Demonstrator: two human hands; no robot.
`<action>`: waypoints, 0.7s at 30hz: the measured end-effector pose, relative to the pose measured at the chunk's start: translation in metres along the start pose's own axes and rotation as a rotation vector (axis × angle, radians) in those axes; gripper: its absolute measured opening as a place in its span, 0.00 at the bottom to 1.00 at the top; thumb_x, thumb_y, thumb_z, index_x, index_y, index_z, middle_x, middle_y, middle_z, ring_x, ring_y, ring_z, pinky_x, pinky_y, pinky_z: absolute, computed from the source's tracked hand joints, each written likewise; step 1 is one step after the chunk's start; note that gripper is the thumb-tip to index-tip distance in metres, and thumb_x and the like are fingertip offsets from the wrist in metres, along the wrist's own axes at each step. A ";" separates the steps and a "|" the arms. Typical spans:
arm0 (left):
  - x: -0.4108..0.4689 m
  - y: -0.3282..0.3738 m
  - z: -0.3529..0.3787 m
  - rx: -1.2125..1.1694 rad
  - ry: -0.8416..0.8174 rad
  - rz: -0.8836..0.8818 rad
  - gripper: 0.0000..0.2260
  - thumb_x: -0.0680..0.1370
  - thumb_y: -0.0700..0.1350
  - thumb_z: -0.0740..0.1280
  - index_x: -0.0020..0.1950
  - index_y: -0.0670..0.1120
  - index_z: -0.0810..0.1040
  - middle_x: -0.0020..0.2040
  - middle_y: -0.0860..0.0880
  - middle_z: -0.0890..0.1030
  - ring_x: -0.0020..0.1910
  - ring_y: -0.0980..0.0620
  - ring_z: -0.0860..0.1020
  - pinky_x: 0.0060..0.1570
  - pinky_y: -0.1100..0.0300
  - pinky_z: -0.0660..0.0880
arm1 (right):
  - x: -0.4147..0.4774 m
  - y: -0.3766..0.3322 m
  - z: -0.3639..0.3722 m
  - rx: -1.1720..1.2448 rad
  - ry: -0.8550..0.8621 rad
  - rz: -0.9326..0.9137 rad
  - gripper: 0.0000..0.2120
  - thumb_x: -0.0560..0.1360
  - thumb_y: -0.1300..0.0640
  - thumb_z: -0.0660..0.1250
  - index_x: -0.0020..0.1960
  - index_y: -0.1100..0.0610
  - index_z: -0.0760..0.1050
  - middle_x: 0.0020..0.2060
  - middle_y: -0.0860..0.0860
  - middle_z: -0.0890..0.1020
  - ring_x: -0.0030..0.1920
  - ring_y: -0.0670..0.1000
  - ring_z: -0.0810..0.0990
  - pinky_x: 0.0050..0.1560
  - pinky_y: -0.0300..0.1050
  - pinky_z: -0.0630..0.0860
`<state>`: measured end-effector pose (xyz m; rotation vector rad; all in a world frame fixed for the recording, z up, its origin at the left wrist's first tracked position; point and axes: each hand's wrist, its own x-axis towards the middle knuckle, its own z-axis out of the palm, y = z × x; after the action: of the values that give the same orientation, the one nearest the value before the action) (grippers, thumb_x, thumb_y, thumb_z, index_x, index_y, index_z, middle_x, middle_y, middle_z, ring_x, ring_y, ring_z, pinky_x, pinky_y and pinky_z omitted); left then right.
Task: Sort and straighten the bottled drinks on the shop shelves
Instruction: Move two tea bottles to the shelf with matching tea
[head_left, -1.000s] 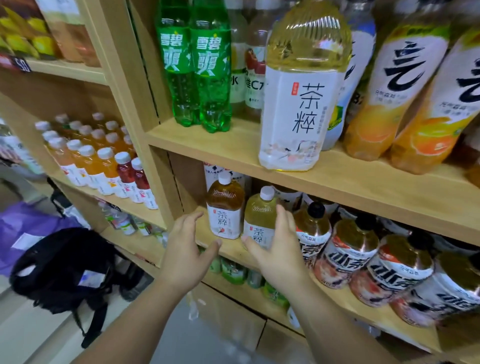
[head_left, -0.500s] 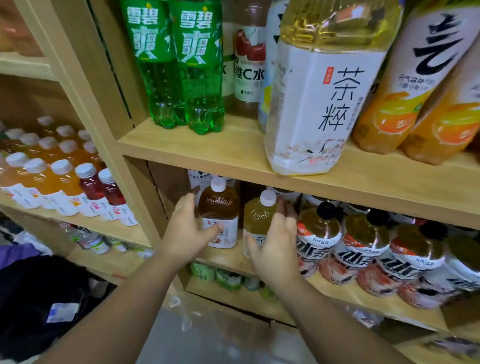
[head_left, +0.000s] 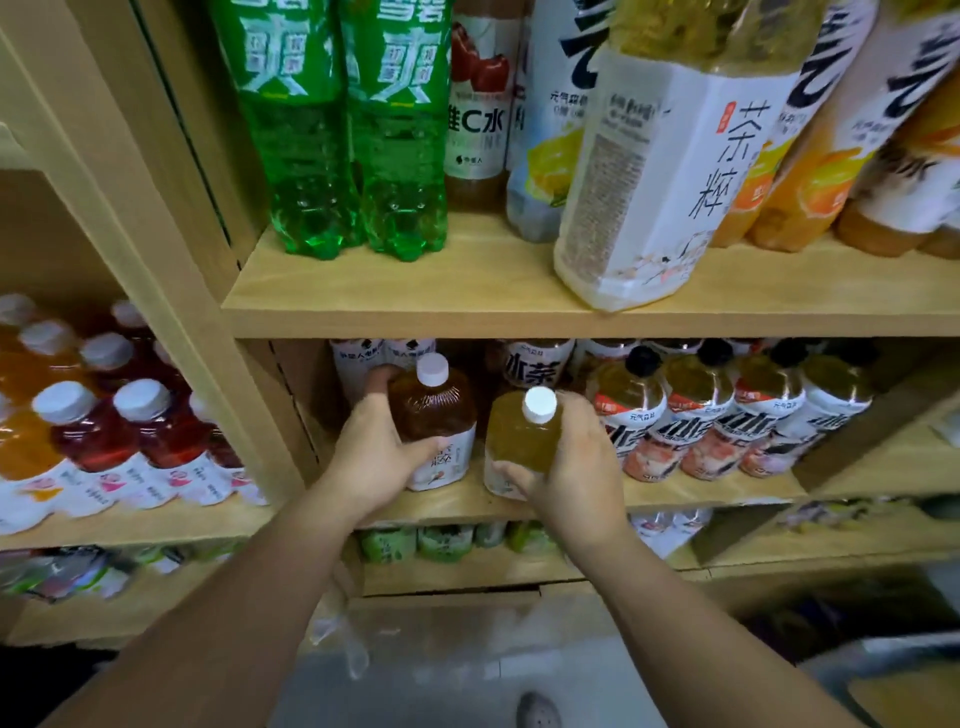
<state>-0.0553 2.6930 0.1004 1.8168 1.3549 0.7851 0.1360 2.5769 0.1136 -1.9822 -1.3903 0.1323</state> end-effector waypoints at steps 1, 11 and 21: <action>-0.002 -0.002 0.001 0.000 -0.003 0.011 0.38 0.66 0.48 0.82 0.68 0.56 0.64 0.61 0.50 0.79 0.62 0.47 0.78 0.62 0.45 0.77 | -0.004 -0.003 -0.001 -0.016 -0.015 0.001 0.39 0.63 0.48 0.85 0.67 0.54 0.70 0.62 0.50 0.76 0.65 0.53 0.75 0.63 0.50 0.76; -0.035 -0.009 0.002 0.010 -0.025 0.161 0.38 0.69 0.44 0.81 0.75 0.52 0.67 0.70 0.50 0.71 0.69 0.49 0.71 0.68 0.54 0.69 | -0.032 -0.007 -0.005 -0.055 -0.006 0.023 0.40 0.67 0.47 0.82 0.74 0.54 0.69 0.70 0.52 0.72 0.73 0.54 0.68 0.71 0.46 0.66; -0.091 0.012 0.001 -0.254 -0.121 0.056 0.39 0.66 0.39 0.83 0.64 0.71 0.71 0.63 0.60 0.78 0.57 0.73 0.76 0.60 0.56 0.77 | -0.084 0.024 -0.075 0.337 0.113 0.147 0.36 0.62 0.32 0.79 0.66 0.42 0.74 0.58 0.40 0.82 0.62 0.46 0.79 0.63 0.54 0.78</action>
<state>-0.0719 2.6027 0.1049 1.6791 1.0797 0.8226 0.1539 2.4645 0.1309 -1.7775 -1.0708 0.2969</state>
